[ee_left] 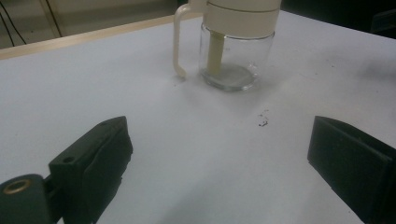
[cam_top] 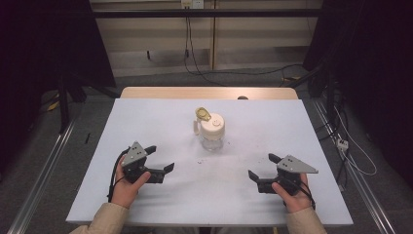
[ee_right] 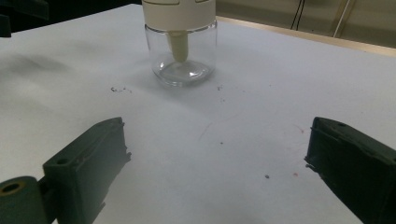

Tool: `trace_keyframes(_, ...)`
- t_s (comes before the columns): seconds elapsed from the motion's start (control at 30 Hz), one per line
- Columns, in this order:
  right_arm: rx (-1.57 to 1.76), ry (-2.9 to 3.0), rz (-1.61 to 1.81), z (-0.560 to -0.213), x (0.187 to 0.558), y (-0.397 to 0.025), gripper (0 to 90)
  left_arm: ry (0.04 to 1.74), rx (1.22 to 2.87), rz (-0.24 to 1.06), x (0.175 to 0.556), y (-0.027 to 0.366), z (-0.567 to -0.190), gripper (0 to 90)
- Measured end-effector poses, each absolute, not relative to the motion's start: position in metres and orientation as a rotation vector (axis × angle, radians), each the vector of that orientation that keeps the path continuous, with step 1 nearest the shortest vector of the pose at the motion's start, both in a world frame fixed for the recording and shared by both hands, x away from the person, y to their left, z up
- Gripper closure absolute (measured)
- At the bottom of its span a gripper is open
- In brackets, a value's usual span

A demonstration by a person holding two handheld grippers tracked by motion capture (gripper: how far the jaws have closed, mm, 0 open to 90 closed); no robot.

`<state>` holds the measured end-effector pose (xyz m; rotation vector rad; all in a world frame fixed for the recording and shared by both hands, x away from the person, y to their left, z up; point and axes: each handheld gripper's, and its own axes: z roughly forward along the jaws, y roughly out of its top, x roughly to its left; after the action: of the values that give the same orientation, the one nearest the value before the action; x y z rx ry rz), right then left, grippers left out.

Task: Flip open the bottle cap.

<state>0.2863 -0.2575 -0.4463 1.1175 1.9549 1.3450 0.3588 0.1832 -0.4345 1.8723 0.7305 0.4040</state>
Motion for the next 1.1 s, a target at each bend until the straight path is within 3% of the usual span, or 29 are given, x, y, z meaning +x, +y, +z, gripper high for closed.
trace_keyframes(1.1,1.139,1.923,1.318,-0.451,0.271,-0.277,5.0,0.763,1.862,0.432,0.344,0.225,-0.436,6.0)
